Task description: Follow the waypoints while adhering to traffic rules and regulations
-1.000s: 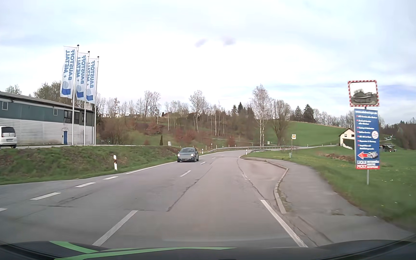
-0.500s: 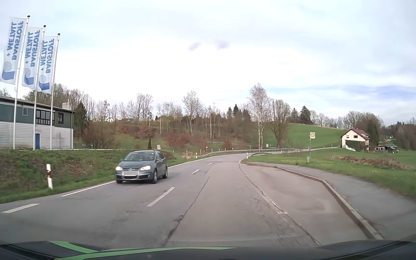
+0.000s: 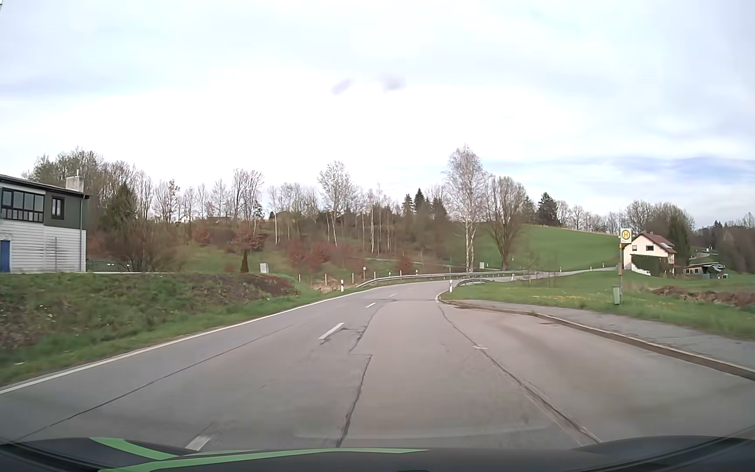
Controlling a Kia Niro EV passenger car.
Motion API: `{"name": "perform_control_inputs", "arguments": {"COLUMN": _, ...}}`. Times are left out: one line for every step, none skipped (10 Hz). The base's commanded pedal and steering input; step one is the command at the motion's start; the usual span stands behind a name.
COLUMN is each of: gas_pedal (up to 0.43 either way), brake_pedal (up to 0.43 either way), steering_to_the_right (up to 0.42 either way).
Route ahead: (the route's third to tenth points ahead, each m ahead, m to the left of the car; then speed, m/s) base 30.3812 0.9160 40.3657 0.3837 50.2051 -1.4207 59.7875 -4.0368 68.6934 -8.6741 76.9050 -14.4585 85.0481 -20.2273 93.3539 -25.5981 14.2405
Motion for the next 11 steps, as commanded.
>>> {"name": "perform_control_inputs", "arguments": {"gas_pedal": 0.0, "brake_pedal": 0.0, "steering_to_the_right": 0.014}}
{"name": "perform_control_inputs", "arguments": {"gas_pedal": 0.0, "brake_pedal": 0.0, "steering_to_the_right": 0.014}}
{"name": "perform_control_inputs", "arguments": {"gas_pedal": 0.0, "brake_pedal": 0.0, "steering_to_the_right": 0.014}}
{"name": "perform_control_inputs", "arguments": {"gas_pedal": 0.0, "brake_pedal": 0.0, "steering_to_the_right": 0.014}}
{"name": "perform_control_inputs", "arguments": {"gas_pedal": 0.0, "brake_pedal": 0.0, "steering_to_the_right": 0.014}}
{"name": "perform_control_inputs", "arguments": {"gas_pedal": 0.0, "brake_pedal": 0.0, "steering_to_the_right": 0.014}}
{"name": "perform_control_inputs", "arguments": {"gas_pedal": 0.0, "brake_pedal": 0.0, "steering_to_the_right": 0.014}}
{"name": "perform_control_inputs", "arguments": {"gas_pedal": 0.0, "brake_pedal": 0.0, "steering_to_the_right": 0.015}}
{"name": "perform_control_inputs", "arguments": {"gas_pedal": 0.0, "brake_pedal": 0.0, "steering_to_the_right": 0.018}}
{"name": "perform_control_inputs", "arguments": {"gas_pedal": 0.0, "brake_pedal": 0.0, "steering_to_the_right": 0.022}}
{"name": "perform_control_inputs", "arguments": {"gas_pedal": 0.0, "brake_pedal": 0.0, "steering_to_the_right": 0.024}}
